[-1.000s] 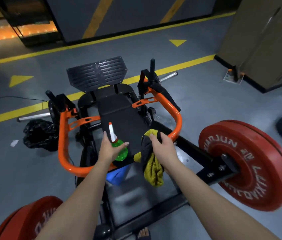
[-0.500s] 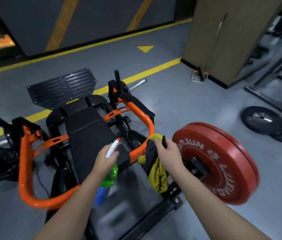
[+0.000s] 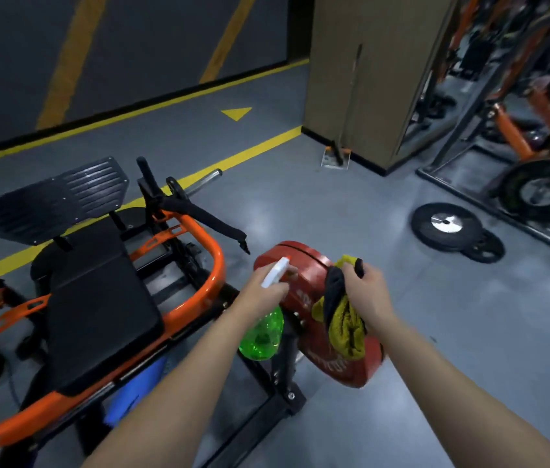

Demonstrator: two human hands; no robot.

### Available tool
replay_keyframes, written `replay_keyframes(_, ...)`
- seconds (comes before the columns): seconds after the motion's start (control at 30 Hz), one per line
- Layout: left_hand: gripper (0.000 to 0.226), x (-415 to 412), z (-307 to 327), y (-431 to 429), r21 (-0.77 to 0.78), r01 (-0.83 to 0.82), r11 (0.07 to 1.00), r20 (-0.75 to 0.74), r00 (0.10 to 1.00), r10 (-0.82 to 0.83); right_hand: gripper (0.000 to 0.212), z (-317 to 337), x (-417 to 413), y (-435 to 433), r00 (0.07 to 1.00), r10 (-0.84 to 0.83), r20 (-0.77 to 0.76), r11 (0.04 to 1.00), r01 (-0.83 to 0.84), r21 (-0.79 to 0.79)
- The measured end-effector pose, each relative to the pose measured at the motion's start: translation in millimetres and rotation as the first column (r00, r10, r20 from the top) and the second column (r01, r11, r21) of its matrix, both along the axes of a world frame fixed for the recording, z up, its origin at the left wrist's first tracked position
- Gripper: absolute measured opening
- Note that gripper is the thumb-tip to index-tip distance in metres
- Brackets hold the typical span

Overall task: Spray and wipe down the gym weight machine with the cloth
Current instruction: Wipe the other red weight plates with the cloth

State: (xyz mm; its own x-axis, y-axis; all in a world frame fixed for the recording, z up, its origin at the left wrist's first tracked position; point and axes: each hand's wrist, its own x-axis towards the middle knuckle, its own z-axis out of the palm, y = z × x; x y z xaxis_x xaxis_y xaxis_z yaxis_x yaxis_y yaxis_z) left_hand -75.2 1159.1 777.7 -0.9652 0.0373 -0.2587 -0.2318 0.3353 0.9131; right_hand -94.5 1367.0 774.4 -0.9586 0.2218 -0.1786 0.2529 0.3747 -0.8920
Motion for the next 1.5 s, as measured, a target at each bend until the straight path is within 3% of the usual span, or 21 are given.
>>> replay_keyframes(0.33, 0.04, -24, 3, 107, -0.104, -0.142, 0.984, 0.121, 0.981, 0.154, 0.033, -29, -12, 92, 0.997, 0.025, 0.072, 0.999, -0.023, -0.025)
replay_keyframes(0.5, 0.023, -23, 0, 94, -0.17, -0.217, 0.961, 0.227, 0.941, 0.252, 0.03, -33, -20, 105, 0.996, 0.049, 0.071, 0.998, -0.051, 0.036)
replay_keyframes(0.6, 0.039, -17, -5, 81, -0.256, -0.218, 0.942, 0.249, 0.927, 0.282, 0.028, -34, -16, 102, 0.993, 0.085, 0.088, 0.99, -0.094, 0.102)
replay_keyframes(0.77, 0.036, -12, -8, 67, -0.229, -0.319, 0.92, 0.233, 0.899, 0.37, 0.027, -28, -9, 102, 0.988, 0.126, 0.089, 0.962, -0.144, 0.232)
replay_keyframes(0.87, 0.022, -17, -11, 64, -0.164, -0.37, 0.914, 0.213, 0.892, 0.399, 0.051, -27, 0, 100, 0.97, 0.229, 0.087, 0.897, -0.245, 0.369)
replay_keyframes(0.97, 0.028, -16, -8, 71, -0.159, -0.294, 0.942, 0.199, 0.925, 0.323, 0.079, -33, 10, 92, 0.921, 0.352, 0.168, 0.793, -0.389, 0.47)
replay_keyframes(1.13, 0.035, -16, -9, 64, -0.127, -0.294, 0.947, 0.185, 0.931, 0.314, 0.112, -60, 12, 61, 0.874, 0.328, 0.358, 0.629, -0.485, 0.607)
replay_keyframes(1.3, 0.036, -18, -16, 33, -0.112, -0.244, 0.963, 0.21, 0.942, 0.263, 0.087, -71, -1, 40, 0.918, 0.254, 0.303, 0.524, -0.394, 0.755)
replay_keyframes(1.5, 0.034, -23, -12, 10, -0.113, -0.142, 0.983, 0.219, 0.962, 0.165, 0.075, -61, -30, 18, 0.893, 0.22, 0.393, 0.472, -0.45, 0.758)
